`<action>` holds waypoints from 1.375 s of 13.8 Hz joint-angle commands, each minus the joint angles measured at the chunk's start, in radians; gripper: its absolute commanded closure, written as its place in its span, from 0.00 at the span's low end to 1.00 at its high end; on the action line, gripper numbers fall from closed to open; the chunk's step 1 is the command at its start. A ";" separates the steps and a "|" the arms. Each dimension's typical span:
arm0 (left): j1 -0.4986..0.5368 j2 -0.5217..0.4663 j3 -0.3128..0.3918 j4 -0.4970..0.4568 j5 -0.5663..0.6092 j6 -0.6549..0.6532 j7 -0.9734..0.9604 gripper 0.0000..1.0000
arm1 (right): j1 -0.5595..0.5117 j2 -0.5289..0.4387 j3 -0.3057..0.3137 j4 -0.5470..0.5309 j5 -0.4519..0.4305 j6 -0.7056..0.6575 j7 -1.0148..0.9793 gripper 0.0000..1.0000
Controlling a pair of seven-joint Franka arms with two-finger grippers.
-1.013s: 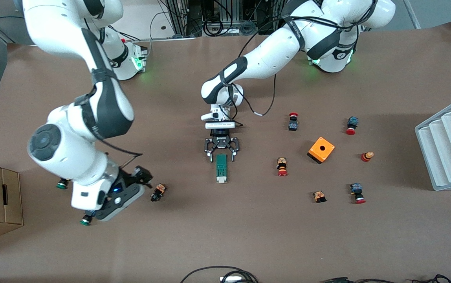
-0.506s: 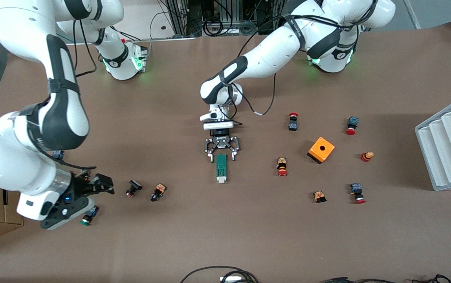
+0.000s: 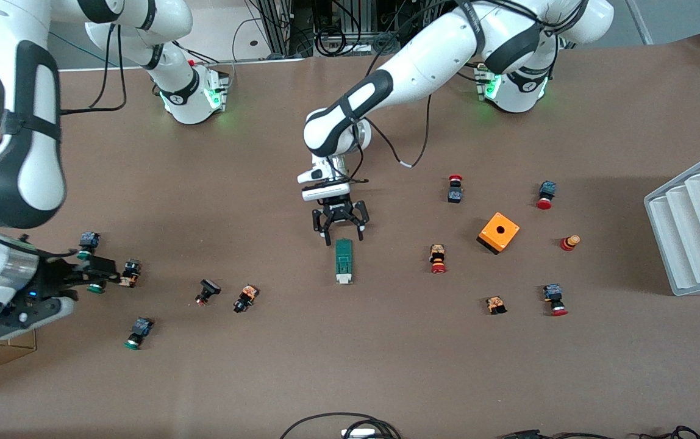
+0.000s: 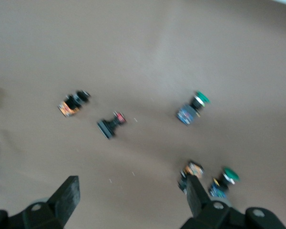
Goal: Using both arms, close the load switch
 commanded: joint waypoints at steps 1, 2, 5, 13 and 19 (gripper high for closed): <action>0.032 -0.090 -0.003 -0.015 -0.158 0.067 0.209 0.01 | -0.027 -0.104 0.051 -0.062 -0.058 -0.045 0.008 0.00; 0.058 -0.124 -0.014 -0.016 -0.231 0.109 0.329 0.01 | -0.087 -0.127 0.130 -0.065 -0.090 -0.046 0.008 0.00; 0.090 -0.193 -0.017 -0.005 -0.429 0.118 0.591 0.01 | -0.176 -0.178 0.260 -0.079 -0.158 -0.055 0.011 0.00; 0.168 -0.359 -0.012 0.051 -0.891 0.020 1.099 0.00 | -0.336 -0.248 0.427 -0.137 -0.187 -0.061 0.011 0.00; 0.297 -0.400 -0.012 0.214 -1.114 -0.155 1.433 0.00 | -0.206 -0.253 0.343 -0.117 -0.207 -0.094 0.012 0.00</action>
